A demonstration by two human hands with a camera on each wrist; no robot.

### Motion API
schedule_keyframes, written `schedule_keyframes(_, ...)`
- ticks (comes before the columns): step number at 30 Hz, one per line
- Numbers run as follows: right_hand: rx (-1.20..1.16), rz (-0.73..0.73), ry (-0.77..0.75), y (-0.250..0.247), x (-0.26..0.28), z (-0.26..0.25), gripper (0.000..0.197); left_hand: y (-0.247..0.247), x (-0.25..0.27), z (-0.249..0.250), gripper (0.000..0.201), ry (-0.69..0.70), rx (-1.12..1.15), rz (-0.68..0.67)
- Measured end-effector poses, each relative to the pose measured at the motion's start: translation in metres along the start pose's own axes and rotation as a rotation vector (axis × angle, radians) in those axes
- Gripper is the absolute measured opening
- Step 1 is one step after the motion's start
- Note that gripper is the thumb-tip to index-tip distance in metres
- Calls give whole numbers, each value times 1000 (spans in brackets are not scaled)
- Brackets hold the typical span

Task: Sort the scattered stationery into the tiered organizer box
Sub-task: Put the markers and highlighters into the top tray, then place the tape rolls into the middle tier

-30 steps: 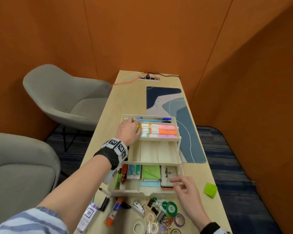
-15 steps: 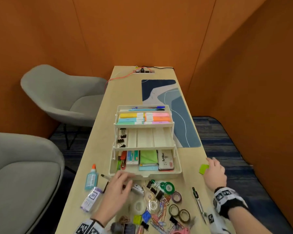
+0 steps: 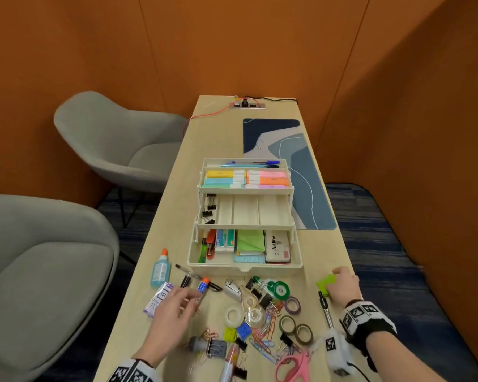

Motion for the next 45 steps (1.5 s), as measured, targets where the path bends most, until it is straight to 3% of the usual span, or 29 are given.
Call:
schedule_keyframes(4,-443,4,150,-18,6,4,23,1,-1,-1,17,-18,8,-11)
schedule_keyframes(6,-772,6,66,-38,21,-23,18,-1,0,-2,17,-27,20,-12)
schedule_keyframes(8,-947,-89,-87,-54,43,-70,16,-2,0,-3,17,-34,18,-15)
schedule_keyframes(11,-939,-317,-178,-34,61,-133,24,-1,0,-2,19,-32,12,-32)
schedule_keyframes(14,-860,-484,-18,17,58,-163,41,2,-2,0,19,-24,-19,-58)
schedule_keyframes(17,-740,-470,157,52,45,-170,30,1,-1,1,19,-8,-5,-70)
schedule_keyframes(21,-746,-328,232,72,18,-172,24,-5,1,-10,25,-10,38,-49)
schedule_keyframes(26,-862,-413,116,84,8,-188,41,-7,4,-20,25,-17,35,-48)
schedule_keyframes(31,-882,-456,110,75,17,-183,37,3,-1,-11,23,2,9,-78)
schedule_keyframes(33,-840,-507,97,59,30,-173,29,9,-4,2,21,38,-25,-97)
schedule_keyframes(36,-728,-575,-110,25,59,-155,21,27,-6,28,16,101,-69,-183)
schedule_keyframes(40,-70,-406,-384,8,86,-97,4,66,-6,65,15,224,-133,-319)
schedule_keyframes(42,290,-414,-463,26,102,-66,2,89,-5,82,16,285,-181,-396)
schedule_keyframes(45,469,-389,-562,53,129,-34,15,119,-4,106,19,408,-290,-466)
Point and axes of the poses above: each hand's wrist, its own x-axis away from the middle knuckle, its own y-axis out of the palm, z = x × y, the point moved 9 cm from there along -x, towards the middle knuckle, and after that the axes turned 1 degree about z, right-handed, at the moved point
